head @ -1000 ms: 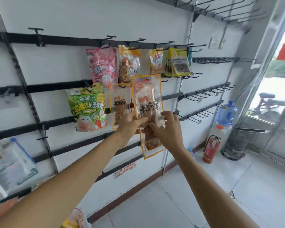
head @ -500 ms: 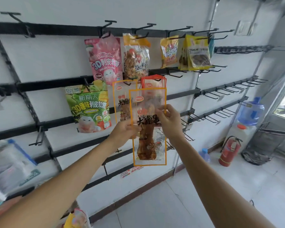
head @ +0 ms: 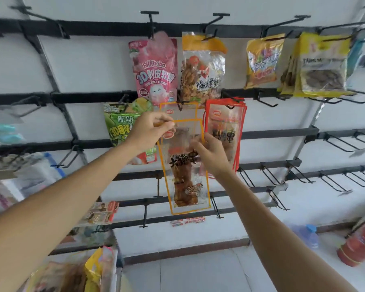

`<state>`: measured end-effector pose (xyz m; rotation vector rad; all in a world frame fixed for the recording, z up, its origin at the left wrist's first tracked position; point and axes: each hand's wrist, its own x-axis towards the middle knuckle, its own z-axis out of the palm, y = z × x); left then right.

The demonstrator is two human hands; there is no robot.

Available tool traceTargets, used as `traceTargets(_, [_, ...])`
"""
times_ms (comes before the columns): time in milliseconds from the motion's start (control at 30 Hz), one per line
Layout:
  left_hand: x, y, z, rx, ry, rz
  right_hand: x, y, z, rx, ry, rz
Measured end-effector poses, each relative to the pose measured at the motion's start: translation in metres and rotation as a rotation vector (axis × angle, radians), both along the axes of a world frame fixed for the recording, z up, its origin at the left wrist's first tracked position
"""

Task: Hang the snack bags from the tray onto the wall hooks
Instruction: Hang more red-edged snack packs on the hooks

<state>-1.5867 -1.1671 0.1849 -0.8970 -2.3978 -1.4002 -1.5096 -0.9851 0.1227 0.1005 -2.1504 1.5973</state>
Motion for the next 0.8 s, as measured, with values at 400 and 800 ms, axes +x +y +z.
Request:
traceTargets(400, [-0.03,-0.001,-0.023,-0.38,0.82,0.21,-0.072,-0.003,0.049,-0.23,0.119,0.081])
traceTargets(800, [-0.072,0.001,-0.042,-0.626,1.118,0.131,-0.097,0.005,0.048,-0.202,0.125,0.052])
